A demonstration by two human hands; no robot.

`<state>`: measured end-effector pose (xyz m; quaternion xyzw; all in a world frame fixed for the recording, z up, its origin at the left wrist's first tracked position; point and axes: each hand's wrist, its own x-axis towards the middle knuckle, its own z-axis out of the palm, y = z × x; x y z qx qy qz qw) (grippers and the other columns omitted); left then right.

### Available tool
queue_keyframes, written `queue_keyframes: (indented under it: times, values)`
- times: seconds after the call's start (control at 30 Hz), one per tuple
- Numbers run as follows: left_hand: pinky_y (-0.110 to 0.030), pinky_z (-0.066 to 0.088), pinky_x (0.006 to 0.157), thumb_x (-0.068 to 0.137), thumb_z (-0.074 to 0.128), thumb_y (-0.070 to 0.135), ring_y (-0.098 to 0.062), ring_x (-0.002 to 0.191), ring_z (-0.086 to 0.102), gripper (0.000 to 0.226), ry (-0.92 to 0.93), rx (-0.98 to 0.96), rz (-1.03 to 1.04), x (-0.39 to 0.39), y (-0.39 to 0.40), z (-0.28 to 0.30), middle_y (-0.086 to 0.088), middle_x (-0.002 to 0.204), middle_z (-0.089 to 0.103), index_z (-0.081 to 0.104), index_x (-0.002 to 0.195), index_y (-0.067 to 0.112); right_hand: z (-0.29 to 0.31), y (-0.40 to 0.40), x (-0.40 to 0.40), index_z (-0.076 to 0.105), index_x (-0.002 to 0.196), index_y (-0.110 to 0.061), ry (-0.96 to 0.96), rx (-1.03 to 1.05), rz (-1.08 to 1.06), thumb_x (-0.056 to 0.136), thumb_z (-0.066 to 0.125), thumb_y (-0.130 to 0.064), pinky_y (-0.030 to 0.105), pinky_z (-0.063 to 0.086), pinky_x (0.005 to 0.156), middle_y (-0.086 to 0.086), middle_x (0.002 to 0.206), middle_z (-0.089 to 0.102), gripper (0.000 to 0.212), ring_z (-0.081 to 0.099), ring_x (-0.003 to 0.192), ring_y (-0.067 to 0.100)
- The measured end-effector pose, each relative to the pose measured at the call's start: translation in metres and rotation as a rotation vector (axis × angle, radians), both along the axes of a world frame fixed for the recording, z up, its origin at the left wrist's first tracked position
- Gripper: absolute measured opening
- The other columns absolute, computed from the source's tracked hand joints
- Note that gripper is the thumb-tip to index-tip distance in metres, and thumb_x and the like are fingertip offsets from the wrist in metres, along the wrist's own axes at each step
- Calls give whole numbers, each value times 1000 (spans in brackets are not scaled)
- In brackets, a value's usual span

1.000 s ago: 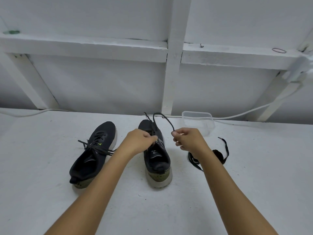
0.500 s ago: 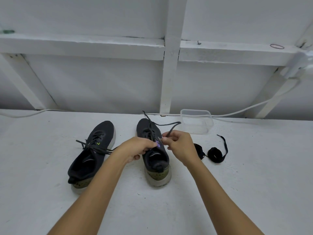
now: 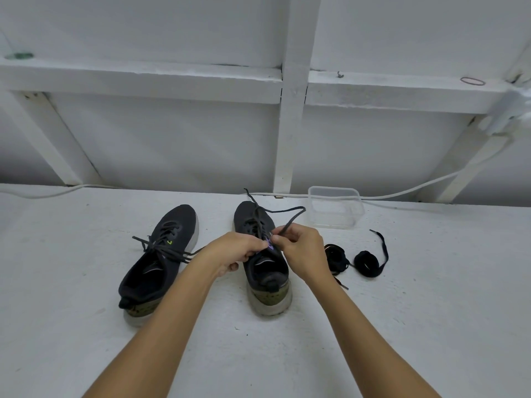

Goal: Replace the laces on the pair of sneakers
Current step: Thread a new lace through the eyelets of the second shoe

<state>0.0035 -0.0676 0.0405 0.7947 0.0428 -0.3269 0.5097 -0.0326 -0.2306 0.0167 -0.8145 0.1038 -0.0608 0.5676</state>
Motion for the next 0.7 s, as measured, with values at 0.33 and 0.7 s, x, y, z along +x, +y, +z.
queue_keyframes:
  times: [0.33,0.7]
  values:
    - [-17,52,73,88,76,25,-4,82,69,8,-297,-60,-2,-9,3,-15,11,83,75,80,94,25,-13,-4,-7,80,101,-27,20,13,35,91,74,-27,21,54,90,-17,93,77,12,69,93,-6]
    - [-34,51,75,92,67,24,-14,76,59,11,-392,4,-21,-6,3,-15,-7,80,68,74,83,22,-8,-15,-18,73,122,-26,128,25,235,92,73,-29,11,48,94,-20,113,71,31,62,105,-15]
